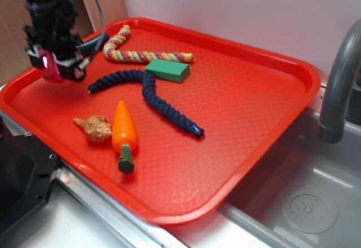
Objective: Grab the red paper.
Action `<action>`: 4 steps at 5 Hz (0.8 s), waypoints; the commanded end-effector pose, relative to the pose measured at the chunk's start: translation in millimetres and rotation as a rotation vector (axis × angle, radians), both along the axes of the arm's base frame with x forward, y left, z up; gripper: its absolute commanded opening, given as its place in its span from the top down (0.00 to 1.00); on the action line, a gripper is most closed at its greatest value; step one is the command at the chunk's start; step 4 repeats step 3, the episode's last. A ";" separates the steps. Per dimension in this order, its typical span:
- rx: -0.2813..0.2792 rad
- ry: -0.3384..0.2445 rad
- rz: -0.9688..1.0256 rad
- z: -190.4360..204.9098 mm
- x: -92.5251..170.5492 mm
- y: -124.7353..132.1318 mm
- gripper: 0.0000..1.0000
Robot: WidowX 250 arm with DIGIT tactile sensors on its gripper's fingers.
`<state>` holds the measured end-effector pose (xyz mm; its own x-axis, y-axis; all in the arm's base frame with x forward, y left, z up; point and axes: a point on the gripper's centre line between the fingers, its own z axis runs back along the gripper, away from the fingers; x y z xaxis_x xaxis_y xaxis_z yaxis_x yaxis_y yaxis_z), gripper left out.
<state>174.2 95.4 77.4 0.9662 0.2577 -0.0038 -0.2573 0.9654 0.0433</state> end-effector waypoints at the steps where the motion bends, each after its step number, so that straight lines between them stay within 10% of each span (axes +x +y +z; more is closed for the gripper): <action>1: -0.017 -0.140 -0.074 109.9 5.2 -49.2 1.00; 4: -0.004 -0.147 -0.144 146.2 13.1 -87.0 1.00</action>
